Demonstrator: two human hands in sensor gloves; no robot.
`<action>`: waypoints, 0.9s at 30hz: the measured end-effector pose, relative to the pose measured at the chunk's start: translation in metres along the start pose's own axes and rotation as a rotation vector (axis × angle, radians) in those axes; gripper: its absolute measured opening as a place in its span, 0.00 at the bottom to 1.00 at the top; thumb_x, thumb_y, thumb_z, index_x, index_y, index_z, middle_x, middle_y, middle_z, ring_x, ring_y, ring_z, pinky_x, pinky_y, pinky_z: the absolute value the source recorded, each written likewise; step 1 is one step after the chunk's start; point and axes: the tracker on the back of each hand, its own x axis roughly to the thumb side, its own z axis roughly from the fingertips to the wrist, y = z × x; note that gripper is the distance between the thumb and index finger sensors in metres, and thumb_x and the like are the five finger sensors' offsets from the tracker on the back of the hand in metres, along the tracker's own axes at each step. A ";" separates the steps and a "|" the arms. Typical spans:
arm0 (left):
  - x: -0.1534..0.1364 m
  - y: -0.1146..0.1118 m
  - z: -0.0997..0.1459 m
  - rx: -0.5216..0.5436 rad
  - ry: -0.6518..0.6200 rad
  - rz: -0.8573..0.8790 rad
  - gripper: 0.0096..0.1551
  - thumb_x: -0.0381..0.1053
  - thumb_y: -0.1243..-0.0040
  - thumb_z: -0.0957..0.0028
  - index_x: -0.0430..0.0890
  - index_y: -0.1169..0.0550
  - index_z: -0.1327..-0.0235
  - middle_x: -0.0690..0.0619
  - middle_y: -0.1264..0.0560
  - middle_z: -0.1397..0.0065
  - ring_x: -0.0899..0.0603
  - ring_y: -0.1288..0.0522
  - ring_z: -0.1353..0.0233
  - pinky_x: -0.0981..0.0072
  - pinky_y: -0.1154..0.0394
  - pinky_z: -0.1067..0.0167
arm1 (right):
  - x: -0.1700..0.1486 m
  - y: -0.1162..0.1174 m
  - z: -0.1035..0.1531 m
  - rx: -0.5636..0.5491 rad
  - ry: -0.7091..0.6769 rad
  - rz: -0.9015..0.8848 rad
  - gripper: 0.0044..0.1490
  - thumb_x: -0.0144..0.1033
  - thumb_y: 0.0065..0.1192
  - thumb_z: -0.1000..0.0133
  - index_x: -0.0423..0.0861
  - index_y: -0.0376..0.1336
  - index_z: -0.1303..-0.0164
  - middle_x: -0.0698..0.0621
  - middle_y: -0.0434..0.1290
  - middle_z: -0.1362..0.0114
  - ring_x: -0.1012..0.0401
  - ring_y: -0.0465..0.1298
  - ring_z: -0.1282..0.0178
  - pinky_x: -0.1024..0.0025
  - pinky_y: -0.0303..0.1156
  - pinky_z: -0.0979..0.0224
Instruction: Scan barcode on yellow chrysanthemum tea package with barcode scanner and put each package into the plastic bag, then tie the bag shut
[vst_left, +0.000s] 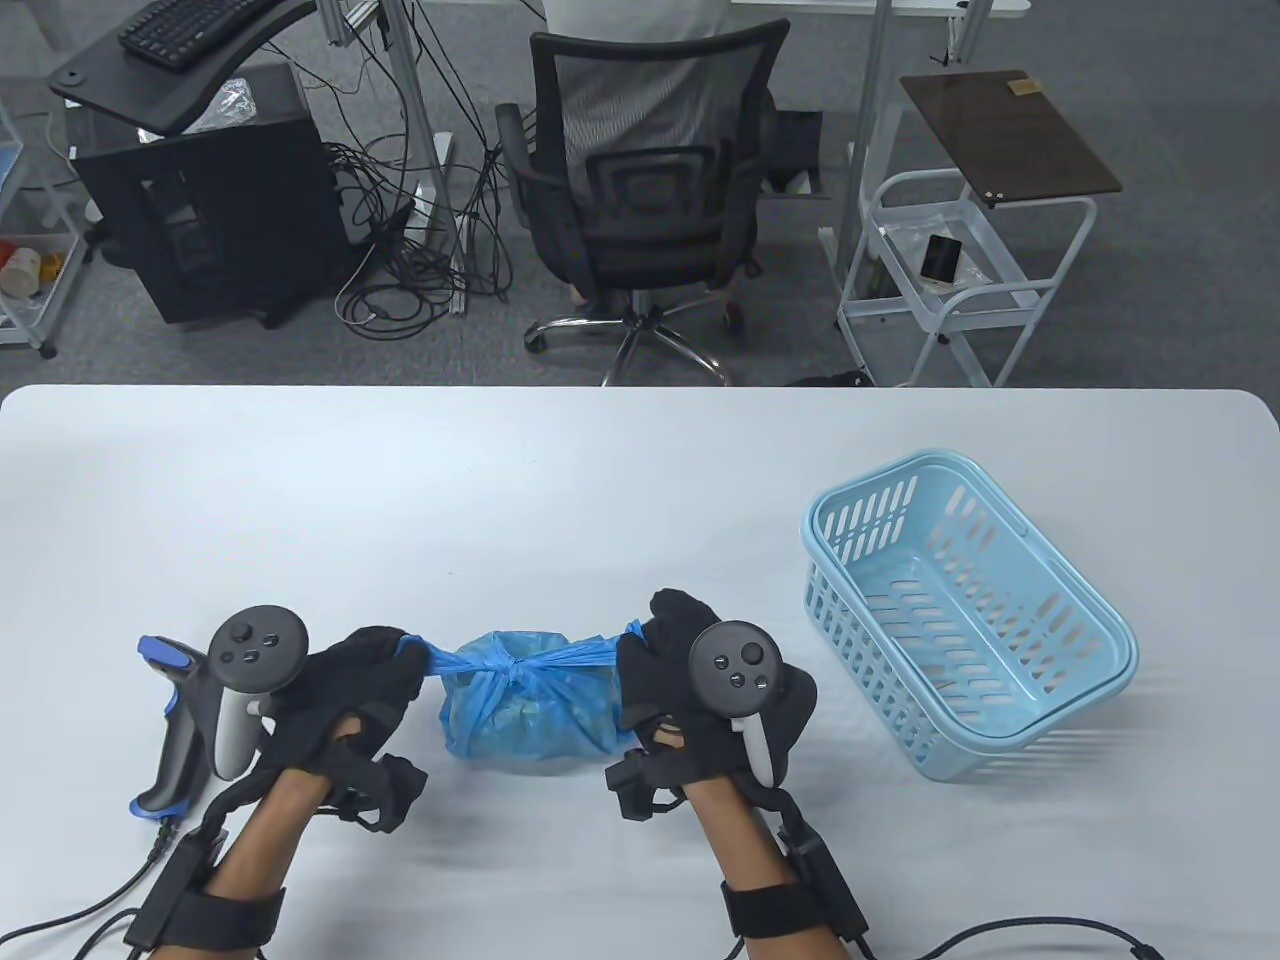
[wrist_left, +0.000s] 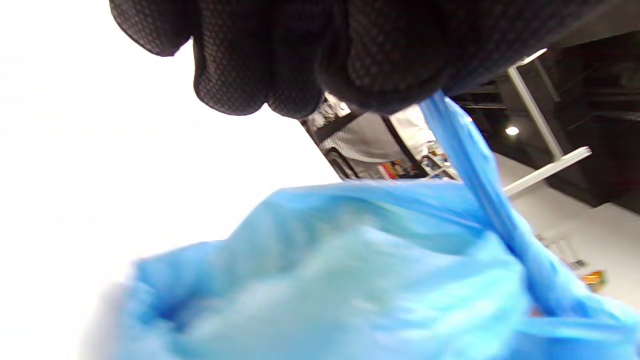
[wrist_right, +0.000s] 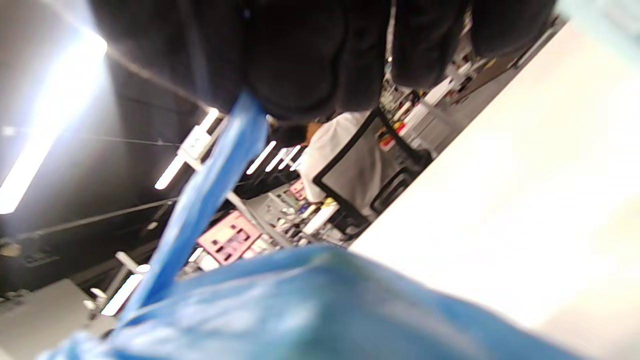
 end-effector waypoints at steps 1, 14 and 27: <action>-0.004 0.000 -0.001 -0.017 0.009 -0.003 0.20 0.58 0.37 0.53 0.40 0.13 0.76 0.45 0.24 0.30 0.32 0.23 0.33 0.33 0.32 0.33 | -0.003 -0.001 0.001 -0.010 0.008 0.025 0.21 0.46 0.67 0.53 0.41 0.76 0.65 0.46 0.69 0.28 0.38 0.66 0.26 0.36 0.63 0.28; -0.026 -0.036 0.000 -0.145 0.106 -0.212 0.20 0.61 0.41 0.52 0.45 0.13 0.71 0.50 0.23 0.31 0.36 0.24 0.31 0.34 0.32 0.33 | -0.040 0.013 0.001 0.009 0.214 0.096 0.20 0.45 0.68 0.54 0.41 0.77 0.66 0.49 0.70 0.28 0.37 0.63 0.25 0.36 0.63 0.28; -0.034 -0.064 -0.004 -0.111 0.234 -0.121 0.19 0.63 0.44 0.53 0.51 0.14 0.71 0.52 0.19 0.40 0.39 0.20 0.40 0.36 0.34 0.33 | -0.054 0.046 0.002 0.215 0.344 0.099 0.20 0.47 0.66 0.53 0.45 0.76 0.63 0.47 0.69 0.28 0.38 0.62 0.24 0.36 0.61 0.27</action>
